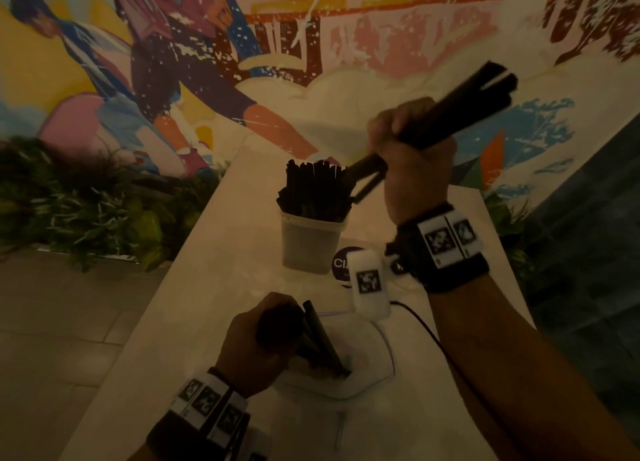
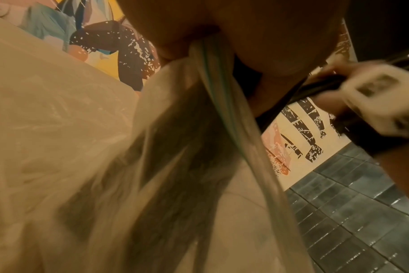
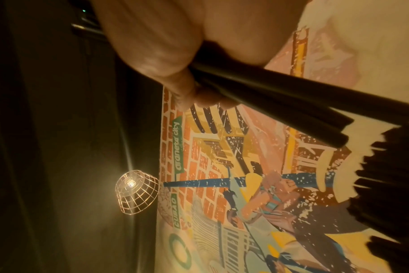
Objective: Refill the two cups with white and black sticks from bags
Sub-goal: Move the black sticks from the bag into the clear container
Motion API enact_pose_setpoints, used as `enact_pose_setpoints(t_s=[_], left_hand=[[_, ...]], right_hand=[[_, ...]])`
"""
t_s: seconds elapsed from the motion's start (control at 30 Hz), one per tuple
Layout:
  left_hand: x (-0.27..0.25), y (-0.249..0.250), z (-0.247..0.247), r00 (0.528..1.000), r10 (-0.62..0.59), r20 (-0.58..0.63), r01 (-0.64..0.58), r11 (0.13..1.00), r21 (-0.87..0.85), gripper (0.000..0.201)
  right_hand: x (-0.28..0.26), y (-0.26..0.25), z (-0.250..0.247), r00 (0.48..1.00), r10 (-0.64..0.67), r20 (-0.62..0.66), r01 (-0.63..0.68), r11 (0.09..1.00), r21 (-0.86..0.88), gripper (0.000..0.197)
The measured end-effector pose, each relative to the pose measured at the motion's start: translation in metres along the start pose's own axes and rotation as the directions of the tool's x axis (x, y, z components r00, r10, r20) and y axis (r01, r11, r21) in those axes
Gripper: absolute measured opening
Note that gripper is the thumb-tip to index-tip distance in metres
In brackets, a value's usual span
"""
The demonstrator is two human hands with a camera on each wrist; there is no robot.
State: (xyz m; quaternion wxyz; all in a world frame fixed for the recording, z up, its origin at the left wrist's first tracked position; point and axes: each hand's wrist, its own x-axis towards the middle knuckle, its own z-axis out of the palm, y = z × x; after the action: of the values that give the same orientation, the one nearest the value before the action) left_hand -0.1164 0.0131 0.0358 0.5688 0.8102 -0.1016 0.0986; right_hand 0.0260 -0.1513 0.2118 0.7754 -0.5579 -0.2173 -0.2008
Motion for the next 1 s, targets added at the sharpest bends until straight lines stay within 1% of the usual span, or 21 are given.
enact_pose_setpoints(t_s=[0.1,0.23,0.3,0.5,0.67,0.8,0.9,1.0], left_hand=[[0.0,0.001,-0.001,1.0,-0.027,-0.006,0.027,1.0,-0.006,0.024],[0.0,0.001,-0.001,0.999,-0.039,-0.012,0.038,0.999,-0.02,0.028],[0.001,0.0,-0.001,0.999,-0.035,-0.015,0.035,0.999,-0.025,0.029],[0.003,0.0,-0.002,1.0,-0.024,-0.007,0.024,0.999,-0.021,0.027],[0.003,-0.004,-0.003,0.999,-0.042,-0.013,0.042,0.999,-0.015,0.032],[0.002,-0.007,-0.004,0.998,-0.054,-0.019,0.054,0.998,-0.038,0.038],[0.001,-0.008,-0.004,0.999,-0.042,-0.022,0.04,0.998,-0.053,0.032],[0.002,-0.008,-0.004,0.999,-0.033,-0.029,0.031,0.997,-0.067,0.025]], right_hand=[[0.015,0.025,0.014,0.998,0.034,-0.045,-0.033,0.999,0.015,0.035],[0.015,0.074,0.013,0.977,0.201,-0.072,-0.202,0.979,-0.001,0.042],[0.014,0.089,0.01,0.966,0.247,-0.079,-0.248,0.969,-0.005,0.046],[0.021,0.087,0.011,0.979,0.191,-0.07,-0.196,0.978,-0.068,0.036],[0.012,0.099,0.01,0.965,0.255,-0.065,-0.26,0.963,-0.07,0.037],[0.023,0.084,0.013,0.975,0.199,-0.101,-0.208,0.975,-0.083,0.033],[0.033,0.07,0.016,0.978,0.172,-0.122,-0.184,0.978,-0.1,0.028],[0.037,0.061,0.02,0.976,0.184,-0.12,-0.198,0.973,-0.118,0.026]])
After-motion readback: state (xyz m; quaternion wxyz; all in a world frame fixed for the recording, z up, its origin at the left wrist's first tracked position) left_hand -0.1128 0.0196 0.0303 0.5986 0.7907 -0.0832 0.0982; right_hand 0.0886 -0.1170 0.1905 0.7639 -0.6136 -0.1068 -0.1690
